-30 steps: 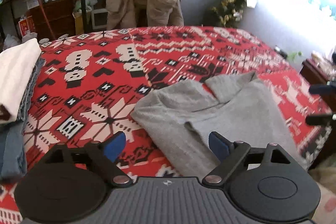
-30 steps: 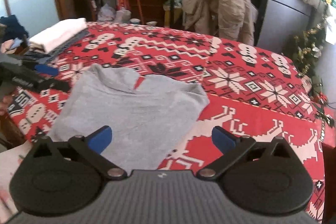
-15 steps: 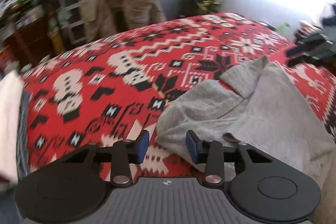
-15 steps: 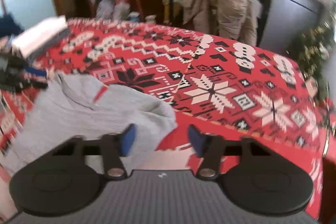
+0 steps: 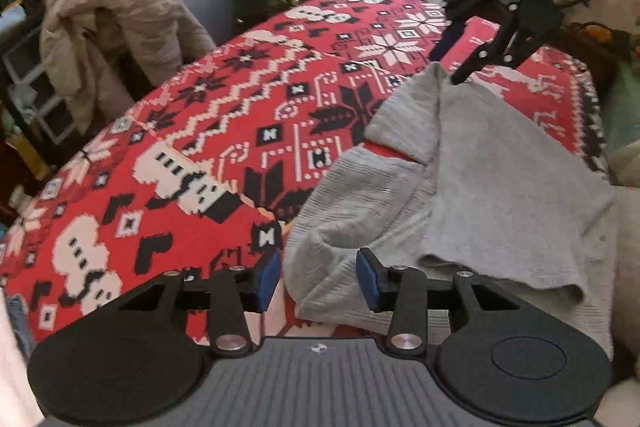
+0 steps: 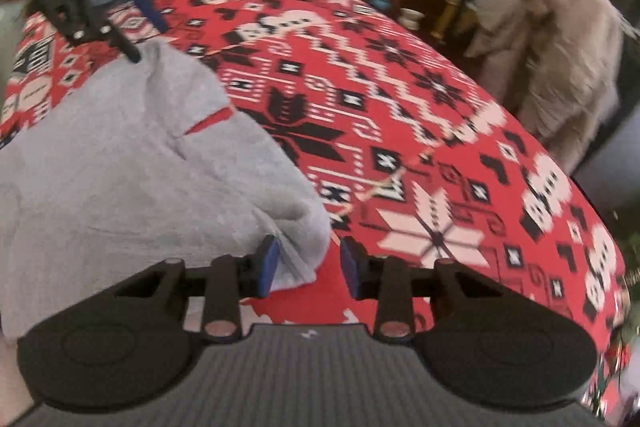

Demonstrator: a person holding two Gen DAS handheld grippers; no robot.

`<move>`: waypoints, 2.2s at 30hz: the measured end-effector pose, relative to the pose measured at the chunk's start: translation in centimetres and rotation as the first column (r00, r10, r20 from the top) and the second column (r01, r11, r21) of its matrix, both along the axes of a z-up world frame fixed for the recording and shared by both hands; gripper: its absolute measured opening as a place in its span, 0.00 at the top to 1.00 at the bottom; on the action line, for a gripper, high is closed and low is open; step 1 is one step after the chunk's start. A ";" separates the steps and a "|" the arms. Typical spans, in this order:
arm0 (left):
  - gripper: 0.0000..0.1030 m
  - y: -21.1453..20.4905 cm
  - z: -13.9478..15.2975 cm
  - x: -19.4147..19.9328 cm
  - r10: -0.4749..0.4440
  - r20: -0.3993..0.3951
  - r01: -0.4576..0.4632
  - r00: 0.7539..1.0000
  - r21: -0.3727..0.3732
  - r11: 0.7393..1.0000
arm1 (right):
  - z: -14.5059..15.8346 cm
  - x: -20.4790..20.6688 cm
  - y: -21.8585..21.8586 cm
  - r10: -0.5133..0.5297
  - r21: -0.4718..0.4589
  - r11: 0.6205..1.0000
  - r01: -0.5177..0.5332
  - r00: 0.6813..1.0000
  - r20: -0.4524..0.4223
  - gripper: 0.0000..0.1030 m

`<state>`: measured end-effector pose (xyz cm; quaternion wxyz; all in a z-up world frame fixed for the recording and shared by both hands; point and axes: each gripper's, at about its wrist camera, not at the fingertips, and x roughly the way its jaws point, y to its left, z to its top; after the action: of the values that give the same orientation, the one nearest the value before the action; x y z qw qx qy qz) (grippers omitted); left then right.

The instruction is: Fold clothes

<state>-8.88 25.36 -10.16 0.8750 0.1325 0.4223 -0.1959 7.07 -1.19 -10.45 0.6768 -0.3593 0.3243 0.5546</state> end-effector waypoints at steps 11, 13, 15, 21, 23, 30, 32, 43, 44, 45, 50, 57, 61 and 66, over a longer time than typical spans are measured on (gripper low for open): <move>0.92 -1.4 0.8 -0.9 0.008 0.084 -0.011 0.996 0.036 0.999 | 1.1 -0.9 1.1 0.000 -0.003 1.000 0.000 1.000 0.000 0.91; 0.92 -1.0 1.7 -1.0 0.042 0.110 -0.042 0.993 0.003 0.999 | 2.0 -0.6 1.0 -0.029 0.037 0.999 0.030 0.999 -0.022 0.91; 0.92 -0.3 2.2 -0.4 0.086 0.126 -0.085 0.988 -0.012 0.996 | 2.5 -0.1 1.2 -0.043 0.059 0.997 0.045 0.998 -0.037 0.91; 0.92 2.0 2.3 2.1 0.206 0.139 -0.205 0.969 -0.025 0.978 | 2.6 3.2 2.5 -0.103 0.098 0.989 0.108 0.993 -0.057 0.91; 0.92 2.8 1.9 3.1 0.243 0.135 -0.241 0.961 -0.027 0.970 | 2.4 4.5 3.1 -0.127 0.110 0.985 0.134 0.990 -0.067 0.91; 0.92 5.4 0.8 6.4 0.374 0.091 -0.369 0.923 -0.070 0.927 | 1.7 8.3 5.4 -0.191 0.142 0.969 0.202 0.978 -0.090 0.91; 0.92 6.0 0.6 7.3 0.406 0.079 -0.400 0.911 -0.078 0.913 | 1.5 9.1 6.1 -0.215 0.149 0.963 0.227 0.972 -0.094 0.91; 0.92 6.7 -0.3 9.2 0.451 0.042 -0.446 0.892 -0.087 0.891 | 0.1 13.0 6.8 -0.323 0.172 0.922 0.346 0.934 -0.150 0.99; 0.92 6.9 -0.4 9.1 0.454 0.039 -0.449 0.890 -0.099 0.888 | 0.2 12.9 6.5 -0.318 0.185 0.919 0.349 0.931 -0.180 0.94; 0.92 7.0 -0.4 9.0 0.457 0.037 -0.451 0.889 -0.107 0.886 | 0.3 12.8 6.1 -0.313 0.203 0.913 0.355 0.926 -0.211 0.89; 0.91 7.2 -0.5 8.9 0.463 0.024 -0.457 0.886 -0.119 0.881 | 0.0 12.6 5.6 -0.287 0.223 0.908 0.355 0.914 -0.287 0.62; 0.91 7.5 -0.6 9.0 0.474 0.001 -0.469 0.881 -0.134 0.873 | -2.5 13.6 6.9 -0.279 0.164 0.924 0.344 0.904 -0.323 0.88; 0.92 7.9 -0.1 8.9 0.524 0.004 -0.516 0.852 -0.160 0.841 | -2.6 13.4 7.1 -0.312 0.210 0.898 0.386 0.897 -0.314 0.92; 0.91 8.5 -0.6 9.7 0.573 0.000 -0.566 0.820 -0.147 0.811 | -2.5 14.6 8.1 -0.353 0.207 0.888 0.410 0.898 -0.264 0.92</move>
<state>0.80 33.91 -10.71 0.9098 -0.0575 0.4081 0.0487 21.63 6.88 -12.90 0.7740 -0.1339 0.3866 0.4832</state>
